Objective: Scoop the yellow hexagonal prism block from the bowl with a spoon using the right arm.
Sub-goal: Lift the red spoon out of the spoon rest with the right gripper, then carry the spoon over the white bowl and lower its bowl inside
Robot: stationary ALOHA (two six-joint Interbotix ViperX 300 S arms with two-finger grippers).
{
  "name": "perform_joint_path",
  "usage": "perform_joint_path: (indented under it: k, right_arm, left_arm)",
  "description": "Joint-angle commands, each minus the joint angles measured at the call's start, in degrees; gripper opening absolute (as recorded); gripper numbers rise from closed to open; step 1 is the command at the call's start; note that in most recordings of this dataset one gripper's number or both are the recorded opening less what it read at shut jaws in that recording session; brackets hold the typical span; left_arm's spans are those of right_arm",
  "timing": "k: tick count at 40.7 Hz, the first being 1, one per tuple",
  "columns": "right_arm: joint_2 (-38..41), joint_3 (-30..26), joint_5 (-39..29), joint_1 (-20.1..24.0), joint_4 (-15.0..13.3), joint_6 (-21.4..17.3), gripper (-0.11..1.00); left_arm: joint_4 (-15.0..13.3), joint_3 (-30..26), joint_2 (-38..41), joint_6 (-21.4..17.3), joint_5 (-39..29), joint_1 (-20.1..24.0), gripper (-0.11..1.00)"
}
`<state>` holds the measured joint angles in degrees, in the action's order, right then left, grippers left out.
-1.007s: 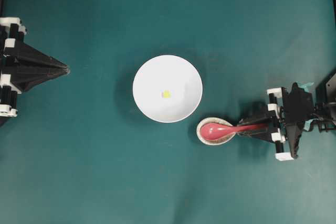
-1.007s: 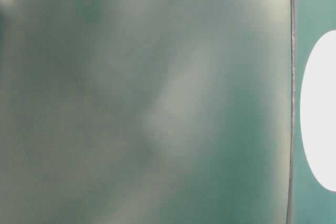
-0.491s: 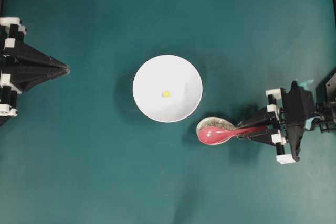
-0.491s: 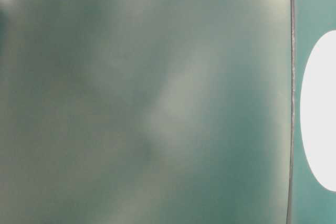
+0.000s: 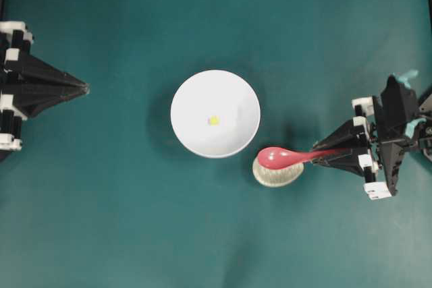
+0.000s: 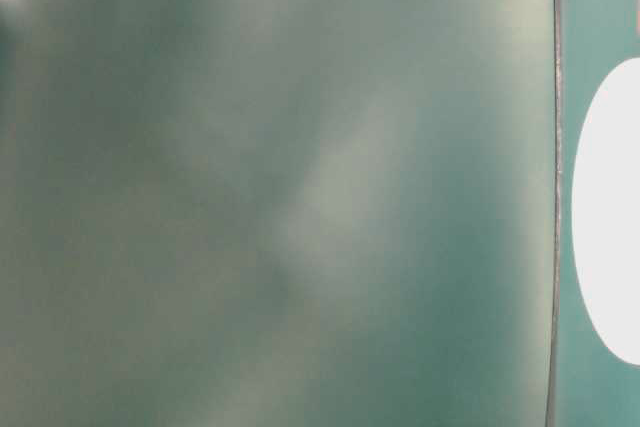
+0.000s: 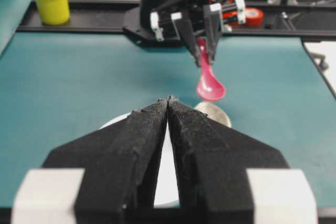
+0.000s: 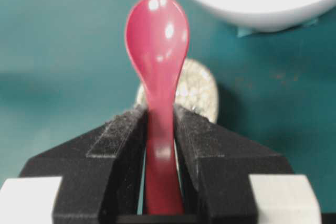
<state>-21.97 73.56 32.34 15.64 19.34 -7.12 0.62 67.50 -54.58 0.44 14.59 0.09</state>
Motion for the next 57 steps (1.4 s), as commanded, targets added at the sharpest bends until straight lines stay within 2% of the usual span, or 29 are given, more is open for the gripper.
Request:
perform_joint_path:
  k: [1, 13, 34, 50, 57]
  right_arm:
    - [-4.3, -2.7, -6.6, -2.4, 0.0, 0.6, 0.24]
    - [-10.9, -12.0, -29.8, -9.5, -0.2, 2.4, 0.24]
    - [-6.9, -27.7, -57.9, -20.8, -0.9, 2.3, 0.24]
    - [1.6, -38.8, -73.9, -22.3, -6.5, 2.0, 0.24]
    - [5.3, -43.0, -79.5, -22.2, -7.0, 2.0, 0.24]
  left_arm:
    - [0.1, -1.7, -0.3, 0.1, 0.1, 0.0, 0.11]
    - [0.1, -1.8, -1.2, 0.1, -4.0, 0.1, 0.11]
    - [0.1, -2.4, -2.2, 0.1, -6.0, 0.0, 0.11]
    - [0.0, -2.4, -2.2, 0.1, -6.5, 0.1, 0.11]
    - [0.1, -2.4, -2.2, 0.1, -6.8, 0.0, 0.11]
